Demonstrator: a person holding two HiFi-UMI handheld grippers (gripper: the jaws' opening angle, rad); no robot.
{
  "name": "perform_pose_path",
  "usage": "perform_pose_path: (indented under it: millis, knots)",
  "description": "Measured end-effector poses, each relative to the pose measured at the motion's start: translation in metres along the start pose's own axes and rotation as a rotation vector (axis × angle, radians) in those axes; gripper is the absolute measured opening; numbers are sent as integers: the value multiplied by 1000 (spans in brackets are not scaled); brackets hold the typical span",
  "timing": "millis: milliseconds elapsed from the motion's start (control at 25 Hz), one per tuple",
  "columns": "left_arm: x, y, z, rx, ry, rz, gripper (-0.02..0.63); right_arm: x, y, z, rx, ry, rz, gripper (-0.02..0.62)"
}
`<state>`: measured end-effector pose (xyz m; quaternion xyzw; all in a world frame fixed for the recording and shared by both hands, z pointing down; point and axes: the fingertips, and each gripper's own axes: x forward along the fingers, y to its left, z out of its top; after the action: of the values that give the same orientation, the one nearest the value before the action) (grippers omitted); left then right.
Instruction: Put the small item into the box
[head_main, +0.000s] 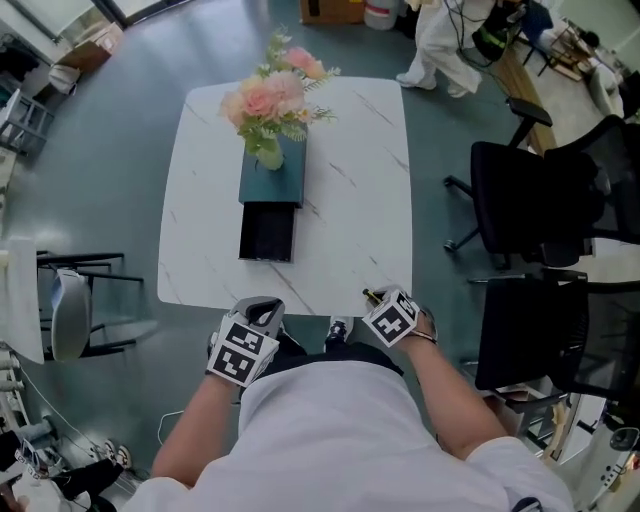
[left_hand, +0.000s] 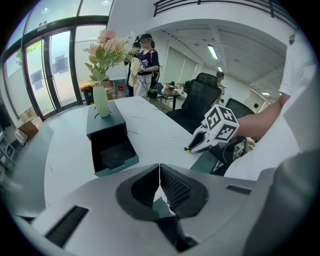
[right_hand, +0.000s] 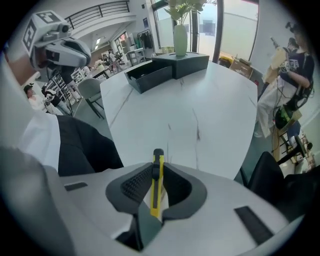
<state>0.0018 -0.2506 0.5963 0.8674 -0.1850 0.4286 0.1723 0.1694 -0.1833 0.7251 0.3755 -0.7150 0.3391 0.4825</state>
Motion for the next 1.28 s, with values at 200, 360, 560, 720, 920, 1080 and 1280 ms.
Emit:
perform_pose_path:
  millis: [200, 360, 560, 720, 920, 1080, 1280]
  knots:
    - [-4, 22, 7, -24, -2, -45, 17, -10, 2, 28, 61, -46, 2, 80]
    - [-7, 40, 13, 13, -6, -77, 17, -15, 5, 60, 93, -105, -14, 80]
    - [-14, 77, 18, 63, -8, -108, 17, -18, 4, 111, 142, -184, -75, 80]
    - [-22, 109, 19, 81, -26, -109, 17, -23, 11, 153, 156, -240, -96, 80]
    - [-32, 144, 17, 80, -41, -113, 17, -25, 25, 212, 98, -299, -108, 80]
    - [-39, 164, 11, 71, -57, -118, 17, -18, 40, 251, -10, -282, -112, 80]
    - [-50, 189, 1, 46, -61, -108, 17, 7, 50, 286, -197, -217, -151, 80]
